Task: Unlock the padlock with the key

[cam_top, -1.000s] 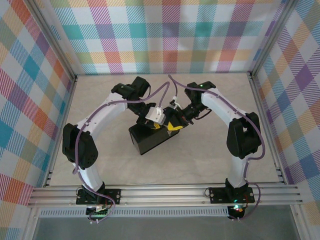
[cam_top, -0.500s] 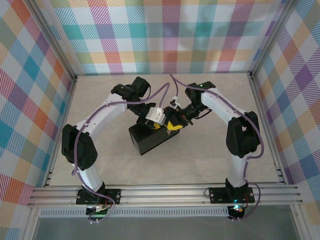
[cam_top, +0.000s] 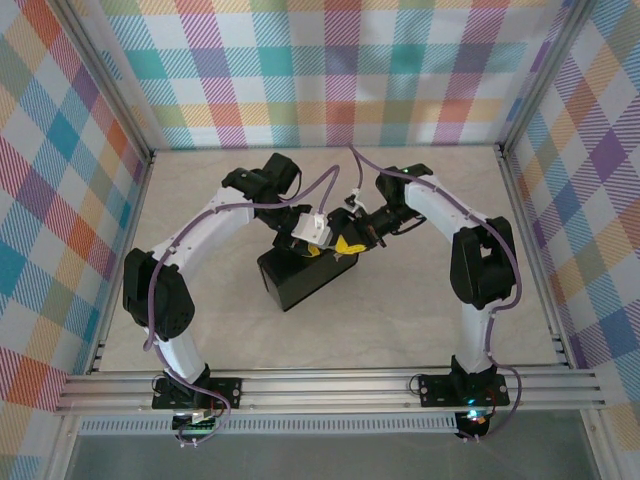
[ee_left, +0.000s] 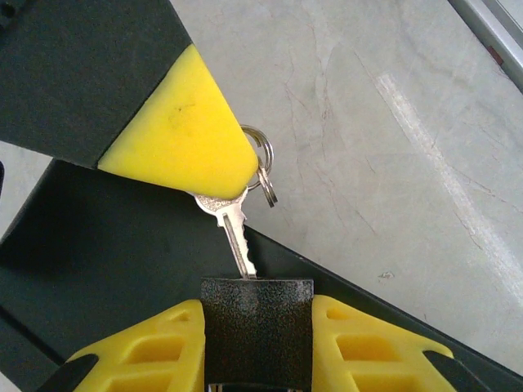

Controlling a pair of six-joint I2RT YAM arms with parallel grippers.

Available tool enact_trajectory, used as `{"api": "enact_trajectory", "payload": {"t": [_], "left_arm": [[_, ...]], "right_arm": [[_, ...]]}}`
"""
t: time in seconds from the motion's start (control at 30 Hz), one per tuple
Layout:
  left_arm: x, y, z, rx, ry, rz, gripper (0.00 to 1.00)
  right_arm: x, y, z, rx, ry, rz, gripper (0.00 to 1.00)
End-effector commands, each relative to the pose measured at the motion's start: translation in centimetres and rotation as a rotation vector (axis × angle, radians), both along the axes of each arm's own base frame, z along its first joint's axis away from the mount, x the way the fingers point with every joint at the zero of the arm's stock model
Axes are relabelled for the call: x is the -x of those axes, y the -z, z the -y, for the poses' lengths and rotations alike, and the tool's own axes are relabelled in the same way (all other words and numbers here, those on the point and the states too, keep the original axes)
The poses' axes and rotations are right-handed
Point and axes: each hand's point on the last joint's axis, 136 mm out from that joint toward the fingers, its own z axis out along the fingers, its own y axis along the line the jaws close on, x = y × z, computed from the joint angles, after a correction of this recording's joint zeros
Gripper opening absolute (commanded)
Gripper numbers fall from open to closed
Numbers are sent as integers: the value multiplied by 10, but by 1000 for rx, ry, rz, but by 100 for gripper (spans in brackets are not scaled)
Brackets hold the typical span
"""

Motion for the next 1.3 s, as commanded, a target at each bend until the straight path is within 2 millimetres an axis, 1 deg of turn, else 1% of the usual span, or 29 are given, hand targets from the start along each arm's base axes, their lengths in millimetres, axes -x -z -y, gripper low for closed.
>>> {"api": "enact_trajectory", "payload": {"t": [0.0,0.07,0.17,0.23,0.37,0.53,0.77,0.93,1.03,1.07,1.17,1.27], "left_arm": [[21,4,23,56,77,-87,18],[20,5,24,58,72,-93,18],[17,6,26,61,60,-97,18],[14,8,27,55,48,-98,18],[8,11,28,44,10,-97,19],[-6,13,27,18,-73,-86,19],[-4,11,22,4,-123,-89,19],[0,5,22,27,-130,-94,19],[-1,3,26,48,-141,-111,19],[-1,5,26,49,-146,-117,19],[-3,9,27,51,-169,-132,18],[-3,15,26,45,-183,-137,18]], "right_arm": [[-16,-26,-19,-200,4,123,0],[-16,-28,-19,-200,3,125,0],[-10,-23,-24,-185,-14,114,0],[-7,-20,-28,-171,0,64,0],[-7,-21,-34,-188,36,32,0],[6,-27,-39,-175,48,36,0],[9,-22,-42,-139,113,17,0],[8,-26,-57,-143,112,31,0],[11,-35,-69,-156,92,40,0],[12,-37,-72,-158,85,45,0],[15,-43,-74,-166,78,58,3],[16,-39,-62,-136,92,73,13]]}}
